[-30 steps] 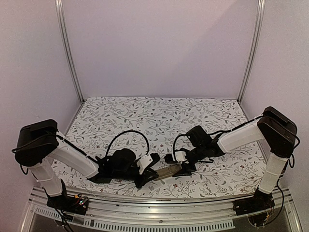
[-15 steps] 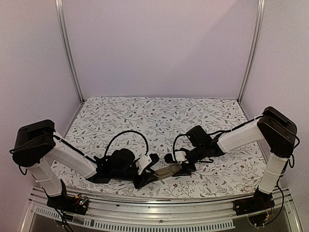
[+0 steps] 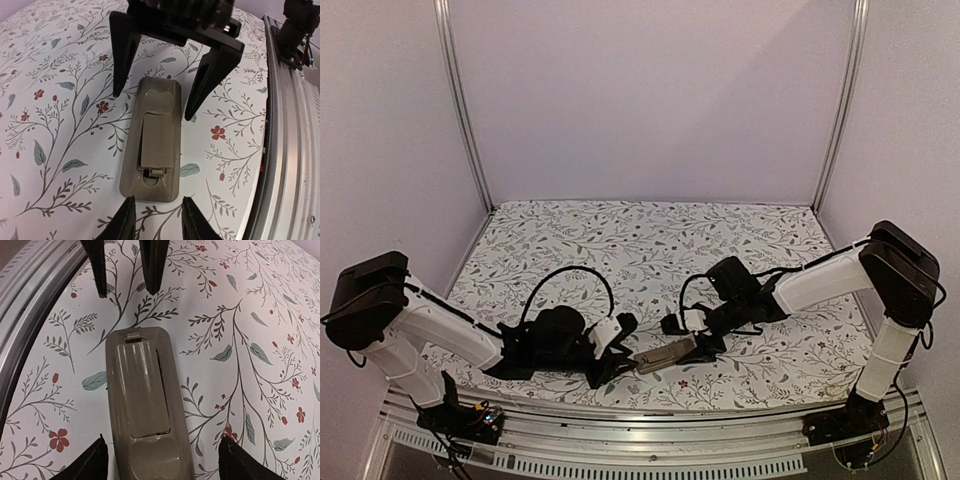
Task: Load the batteries into the remote control
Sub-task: Press the battery cover onto the remote control.
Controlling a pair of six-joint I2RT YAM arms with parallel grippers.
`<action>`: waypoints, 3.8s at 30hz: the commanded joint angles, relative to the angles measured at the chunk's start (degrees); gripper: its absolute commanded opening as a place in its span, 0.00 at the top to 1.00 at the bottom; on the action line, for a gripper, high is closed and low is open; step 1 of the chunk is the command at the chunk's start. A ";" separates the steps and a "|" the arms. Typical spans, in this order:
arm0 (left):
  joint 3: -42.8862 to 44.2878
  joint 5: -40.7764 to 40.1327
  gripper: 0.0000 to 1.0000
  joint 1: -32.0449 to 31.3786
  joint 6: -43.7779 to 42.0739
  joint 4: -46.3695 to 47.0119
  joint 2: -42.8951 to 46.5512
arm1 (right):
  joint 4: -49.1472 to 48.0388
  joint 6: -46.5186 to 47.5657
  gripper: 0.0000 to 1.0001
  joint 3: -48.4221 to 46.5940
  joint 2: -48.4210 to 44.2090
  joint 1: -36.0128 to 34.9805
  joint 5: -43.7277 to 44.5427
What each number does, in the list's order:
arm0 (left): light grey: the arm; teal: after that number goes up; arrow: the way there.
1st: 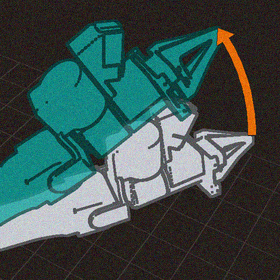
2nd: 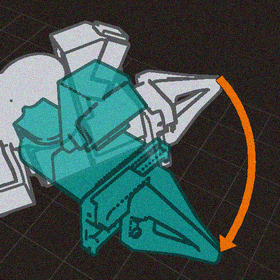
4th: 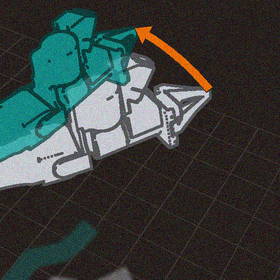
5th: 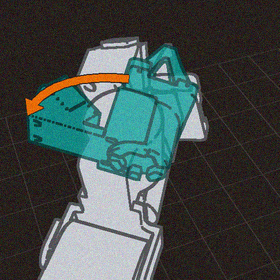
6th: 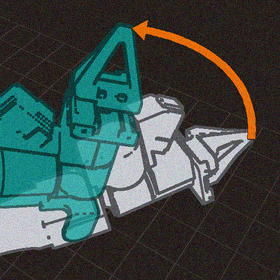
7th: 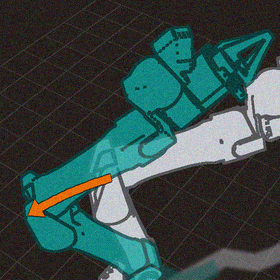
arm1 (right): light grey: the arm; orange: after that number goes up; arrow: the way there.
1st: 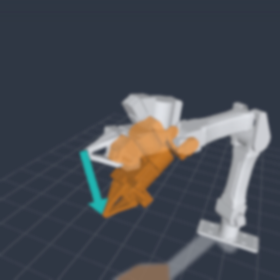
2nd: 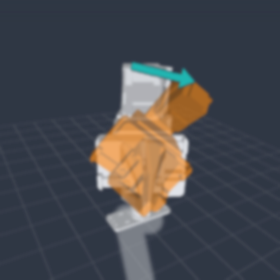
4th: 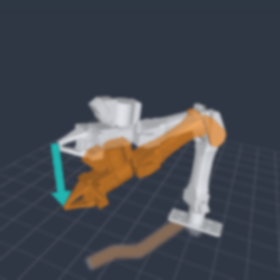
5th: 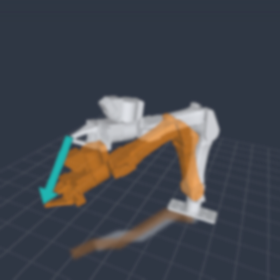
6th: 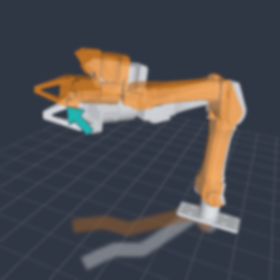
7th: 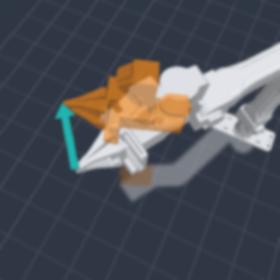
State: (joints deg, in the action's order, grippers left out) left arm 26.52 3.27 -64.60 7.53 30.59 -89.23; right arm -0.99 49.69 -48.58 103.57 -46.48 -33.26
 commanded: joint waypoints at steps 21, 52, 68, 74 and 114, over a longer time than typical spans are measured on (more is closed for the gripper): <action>0.74 -6.16 0.67 -1.44 2.47 0.09 -6.60 | -5.51 -47.64 1.00 -2.72 -9.12 -4.70 1.41; 1.95 -5.46 0.67 -1.78 1.84 3.98 -9.03 | -7.71 -54.32 1.00 1.78 2.77 -7.13 4.65; 2.66 -6.16 0.68 -1.79 0.02 4.46 -6.20 | -2.15 -50.98 1.00 -0.59 1.33 -7.22 5.09; 2.75 -6.60 0.68 -1.72 -0.55 3.16 -5.69 | 0.84 -48.68 1.00 -5.41 -1.65 -7.16 2.97; 1.20 -5.18 0.71 -1.05 -5.62 7.36 -8.16 | 15.72 10.13 0.32 -7.06 3.22 -0.64 2.80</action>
State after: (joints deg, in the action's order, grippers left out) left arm 26.85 -2.76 -65.78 3.57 36.99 -96.42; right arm 14.92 59.61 -54.87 105.34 -46.94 -31.81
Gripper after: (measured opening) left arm 0.288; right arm 0.699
